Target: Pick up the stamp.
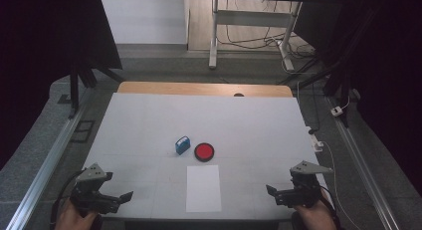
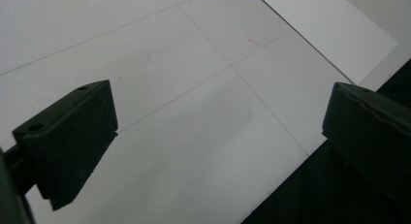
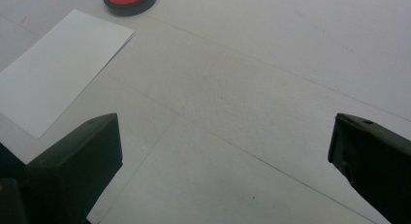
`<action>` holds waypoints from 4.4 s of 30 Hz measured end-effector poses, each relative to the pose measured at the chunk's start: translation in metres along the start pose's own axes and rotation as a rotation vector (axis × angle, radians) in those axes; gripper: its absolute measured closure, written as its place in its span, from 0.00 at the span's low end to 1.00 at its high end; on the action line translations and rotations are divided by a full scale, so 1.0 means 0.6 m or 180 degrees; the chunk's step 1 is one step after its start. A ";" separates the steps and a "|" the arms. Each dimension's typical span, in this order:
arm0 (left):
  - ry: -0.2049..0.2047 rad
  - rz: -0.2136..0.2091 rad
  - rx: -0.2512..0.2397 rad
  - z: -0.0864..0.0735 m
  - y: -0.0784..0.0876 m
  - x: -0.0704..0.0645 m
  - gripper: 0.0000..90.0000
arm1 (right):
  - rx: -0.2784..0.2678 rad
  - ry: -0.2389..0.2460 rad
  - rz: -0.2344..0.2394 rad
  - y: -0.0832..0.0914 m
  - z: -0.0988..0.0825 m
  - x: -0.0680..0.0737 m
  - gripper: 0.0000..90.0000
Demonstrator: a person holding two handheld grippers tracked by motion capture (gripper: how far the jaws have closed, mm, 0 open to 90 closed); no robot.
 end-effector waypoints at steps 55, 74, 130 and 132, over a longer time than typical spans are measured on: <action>-0.0313 -0.0267 -0.0112 0.067 -0.097 0.006 0.00 | 0.0085 0.0071 -0.0009 -0.006 0.000 0.004 0.00; -0.0444 -0.0209 -0.0060 0.103 -0.161 0.021 0.00 | 0.0111 0.0085 -0.0004 -0.007 -0.001 0.005 0.00; -0.0932 -0.0347 0.0408 0.176 -0.353 0.001 0.36 | 0.0160 0.0096 0.0017 -0.008 -0.002 0.005 0.00; -0.0933 -0.0360 0.0424 0.176 -0.353 0.000 0.43 | 0.0153 0.0095 0.0016 -0.008 -0.002 0.005 0.00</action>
Point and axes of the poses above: each handheld gripper's, and its own axes: y roughly backward along the jaws, z roughly out of its top, x roughly to its left, the point moved 1 cm from there along -y, roughly forward along the jaws, and after that the axes turned 15 degrees about -x, right-handed, at the moved point
